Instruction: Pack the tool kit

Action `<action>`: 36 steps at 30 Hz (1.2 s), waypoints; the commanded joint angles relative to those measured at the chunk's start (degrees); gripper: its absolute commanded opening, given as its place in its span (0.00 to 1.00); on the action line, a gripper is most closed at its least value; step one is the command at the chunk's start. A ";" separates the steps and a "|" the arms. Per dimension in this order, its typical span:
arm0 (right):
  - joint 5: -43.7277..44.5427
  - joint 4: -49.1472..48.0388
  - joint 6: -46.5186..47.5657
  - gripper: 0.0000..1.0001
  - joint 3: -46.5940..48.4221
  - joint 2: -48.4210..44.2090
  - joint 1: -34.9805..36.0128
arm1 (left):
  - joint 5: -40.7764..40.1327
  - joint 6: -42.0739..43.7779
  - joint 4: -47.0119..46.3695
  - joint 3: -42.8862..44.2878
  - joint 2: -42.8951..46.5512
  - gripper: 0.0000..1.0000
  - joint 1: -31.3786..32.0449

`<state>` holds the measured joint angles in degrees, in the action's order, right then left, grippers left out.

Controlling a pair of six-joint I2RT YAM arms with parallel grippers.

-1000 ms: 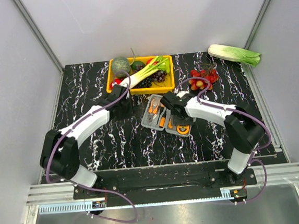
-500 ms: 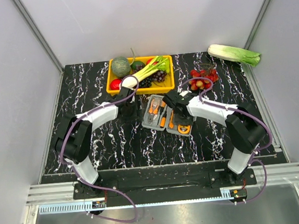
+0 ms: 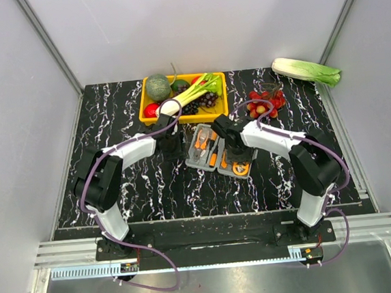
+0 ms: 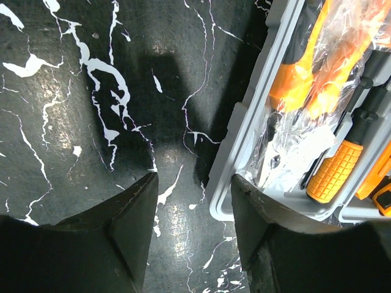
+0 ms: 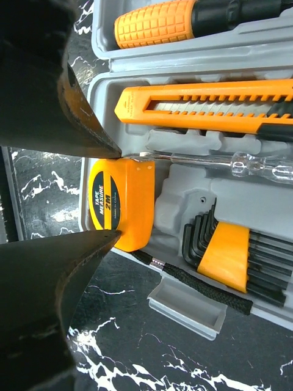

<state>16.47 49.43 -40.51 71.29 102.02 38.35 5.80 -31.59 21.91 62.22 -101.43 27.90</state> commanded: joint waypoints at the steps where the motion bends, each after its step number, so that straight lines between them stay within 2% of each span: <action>1: -3.37 8.40 3.94 0.56 3.24 2.74 -0.11 | -1.32 -0.66 -0.55 -1.66 -1.23 0.54 -0.30; 13: 1.20 4.46 9.30 0.59 10.98 -2.35 -0.03 | -0.88 -1.36 -0.99 -2.80 -0.17 0.51 -0.30; 18: 0.23 2.69 12.29 0.60 10.19 0.54 -0.03 | -0.53 -1.54 -0.99 -3.07 -0.26 0.49 -0.30; 27: -4.33 -1.44 14.32 0.55 4.66 3.89 -0.11 | 0.61 -2.86 -0.82 -3.07 -0.79 0.42 -0.30; 33: -7.59 -3.11 14.14 0.45 0.97 3.45 -0.12 | 1.67 -3.30 -0.99 -3.07 -0.97 0.38 -0.30; 36: -9.52 -4.69 14.50 0.43 -0.79 2.84 -0.20 | 2.19 -3.39 -1.08 -2.98 -0.97 0.37 -0.30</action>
<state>12.16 45.63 -26.30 73.84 105.67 38.22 7.99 -34.81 19.59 59.99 -101.45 27.97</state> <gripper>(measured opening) 0.444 0.379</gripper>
